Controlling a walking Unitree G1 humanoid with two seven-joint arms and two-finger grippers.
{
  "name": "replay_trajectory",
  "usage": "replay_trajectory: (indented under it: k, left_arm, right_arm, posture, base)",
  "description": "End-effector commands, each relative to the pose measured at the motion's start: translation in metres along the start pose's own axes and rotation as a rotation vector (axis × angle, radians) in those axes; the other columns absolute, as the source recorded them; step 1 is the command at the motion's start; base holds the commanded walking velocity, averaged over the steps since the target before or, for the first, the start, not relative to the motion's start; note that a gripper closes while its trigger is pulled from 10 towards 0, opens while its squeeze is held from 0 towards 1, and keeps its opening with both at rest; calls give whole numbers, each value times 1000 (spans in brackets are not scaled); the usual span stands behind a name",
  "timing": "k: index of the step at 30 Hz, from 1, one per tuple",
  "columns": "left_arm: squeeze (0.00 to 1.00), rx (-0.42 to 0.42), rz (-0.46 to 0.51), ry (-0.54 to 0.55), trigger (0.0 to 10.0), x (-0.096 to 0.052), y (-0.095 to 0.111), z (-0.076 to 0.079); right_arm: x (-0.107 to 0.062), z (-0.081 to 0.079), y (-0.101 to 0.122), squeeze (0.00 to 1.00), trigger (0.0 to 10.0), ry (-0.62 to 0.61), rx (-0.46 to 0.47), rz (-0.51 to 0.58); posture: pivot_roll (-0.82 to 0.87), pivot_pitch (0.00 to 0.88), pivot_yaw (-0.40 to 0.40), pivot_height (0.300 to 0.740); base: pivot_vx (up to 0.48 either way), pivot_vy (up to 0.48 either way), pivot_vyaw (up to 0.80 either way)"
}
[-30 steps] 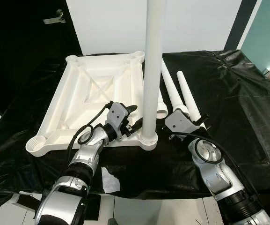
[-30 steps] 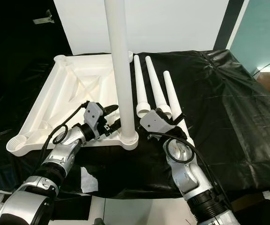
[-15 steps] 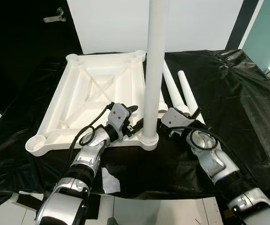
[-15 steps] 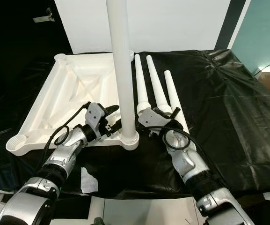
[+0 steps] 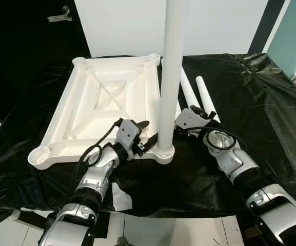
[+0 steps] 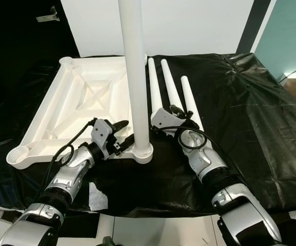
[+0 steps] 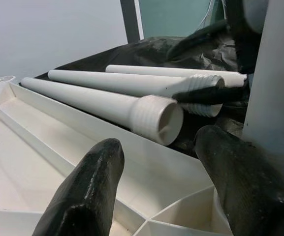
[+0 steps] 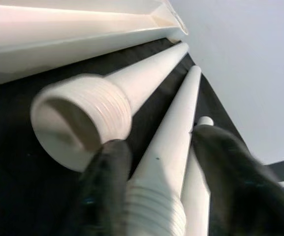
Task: Building children table
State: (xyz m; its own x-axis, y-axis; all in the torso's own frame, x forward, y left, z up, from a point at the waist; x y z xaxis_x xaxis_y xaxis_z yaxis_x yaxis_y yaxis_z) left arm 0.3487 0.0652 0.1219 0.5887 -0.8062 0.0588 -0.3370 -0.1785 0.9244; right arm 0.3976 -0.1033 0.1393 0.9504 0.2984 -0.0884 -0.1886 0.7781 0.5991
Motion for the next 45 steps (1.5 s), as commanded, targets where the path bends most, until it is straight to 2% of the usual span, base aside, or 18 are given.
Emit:
replay_trajectory:
  k: [1, 4, 5, 6, 17, 26, 45]
  left_arm:
    - [0, 1, -19, 8, 10000, -4, -3, 0]
    - [0, 2, -21, 13, 10000, -4, -3, -1]
    - [0, 2, -21, 17, 10000, -5, -3, -1]
    - [0, 2, -21, 19, 10000, -5, -3, -1]
    - [0, -2, -22, 14, 10000, -5, -3, -1]
    - [0, -2, -15, 4, 10000, 0, 0, -1]
    - [0, -22, -15, 2, 10000, 0, -3, 4]
  right_arm:
    - [3, -6, -1, 1000, 10000, 35, -8, 0]
    - [4, -8, 0, 1000, 10000, 53, -13, 3]
    - [5, -9, 2, 106, 10000, 71, -11, 7]
    - [6, -10, 4, 0, 10000, 82, -9, 10]
    - [1, -4, 18, 0, 10000, 76, 24, 37]
    - [7, -3, 31, 0, 10000, 117, 44, 56]
    - [-4, -21, 40, 0, 10000, 197, 95, 33]
  posture:
    - [26, 30, 11, 740]
    - [30, 26, 8, 740]
    - [33, 22, 1, 740]
    - [33, 21, 1, 740]
    - [13, 9, 6, 740]
    - [18, 0, -7, 740]
    - [6, 3, -20, 740]
  base:
    - [0, 0, 0]
    - [0, 0, 0]
    - [0, 0, 0]
    - [0, 0, 0]
    - [0, 0, 0]
    - [0, 0, 0]
    - [0, 0, 0]
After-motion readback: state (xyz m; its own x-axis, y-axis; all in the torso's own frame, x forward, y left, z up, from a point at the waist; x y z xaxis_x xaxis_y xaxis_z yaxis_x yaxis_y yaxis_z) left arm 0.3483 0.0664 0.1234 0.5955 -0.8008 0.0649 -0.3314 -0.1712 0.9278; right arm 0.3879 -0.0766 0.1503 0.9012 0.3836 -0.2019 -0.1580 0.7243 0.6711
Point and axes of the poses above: a point about 5 cm out from each wrist's last joint towards the gripper, its own x axis pointing out of the wrist towards the gripper, its own y axis along the axis of the wrist's last joint, z = x × y, the point moved 4 cm from there along x, pointing out of the wrist towards the gripper, and after that the axes turned 9 degrees about x, right-handed, at the moved point
